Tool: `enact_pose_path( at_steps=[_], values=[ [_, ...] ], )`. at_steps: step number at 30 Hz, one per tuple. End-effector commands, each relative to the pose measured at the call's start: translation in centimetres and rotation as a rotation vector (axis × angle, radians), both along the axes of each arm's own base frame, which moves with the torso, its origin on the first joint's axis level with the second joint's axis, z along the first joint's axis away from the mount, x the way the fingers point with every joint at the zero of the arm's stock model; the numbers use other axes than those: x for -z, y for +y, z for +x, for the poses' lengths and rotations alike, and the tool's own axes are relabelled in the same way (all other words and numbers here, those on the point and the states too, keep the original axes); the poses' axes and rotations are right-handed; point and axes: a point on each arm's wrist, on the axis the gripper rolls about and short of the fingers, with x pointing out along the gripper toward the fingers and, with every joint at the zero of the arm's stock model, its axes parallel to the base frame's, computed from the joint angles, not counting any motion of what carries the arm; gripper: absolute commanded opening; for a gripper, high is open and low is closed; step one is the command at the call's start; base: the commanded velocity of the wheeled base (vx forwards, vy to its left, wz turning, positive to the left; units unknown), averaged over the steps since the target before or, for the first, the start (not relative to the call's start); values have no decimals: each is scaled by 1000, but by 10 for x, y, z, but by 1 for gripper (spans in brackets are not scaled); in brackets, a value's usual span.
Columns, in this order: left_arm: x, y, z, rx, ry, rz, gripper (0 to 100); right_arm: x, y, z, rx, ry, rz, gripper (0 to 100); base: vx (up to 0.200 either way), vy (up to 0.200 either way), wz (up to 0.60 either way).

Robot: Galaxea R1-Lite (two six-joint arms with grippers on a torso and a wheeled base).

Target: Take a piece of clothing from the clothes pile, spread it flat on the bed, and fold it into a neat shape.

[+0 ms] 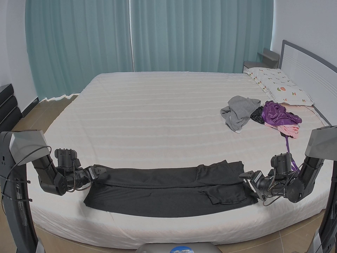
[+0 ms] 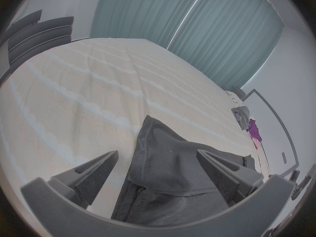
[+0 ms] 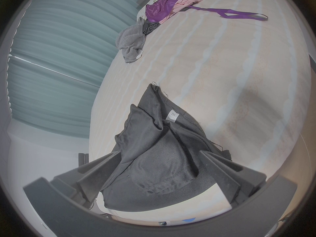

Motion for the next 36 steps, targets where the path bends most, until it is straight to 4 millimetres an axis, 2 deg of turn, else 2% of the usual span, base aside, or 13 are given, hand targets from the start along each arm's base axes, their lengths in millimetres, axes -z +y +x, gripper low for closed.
enact_pose_path(
  at_steps=[1,15,16,31,36],
  values=[
    [8,-2,2,10,16,-1,100,1,0,0,-1,3,-1,100,0,0,0],
    [19,-9,-2,73,36,68,100,1,0,0,-1,3,-1,100,0,0,0],
    [19,-10,-2,77,36,69,0,1,0,0,-1,3,-1,100,0,0,0],
    [19,-12,-7,75,42,63,0,1,0,0,-6,3,-5,100,0,0,0],
    [18,-13,-5,17,42,52,0,1,0,0,-5,0,-3,100,0,0,0]
  ],
)
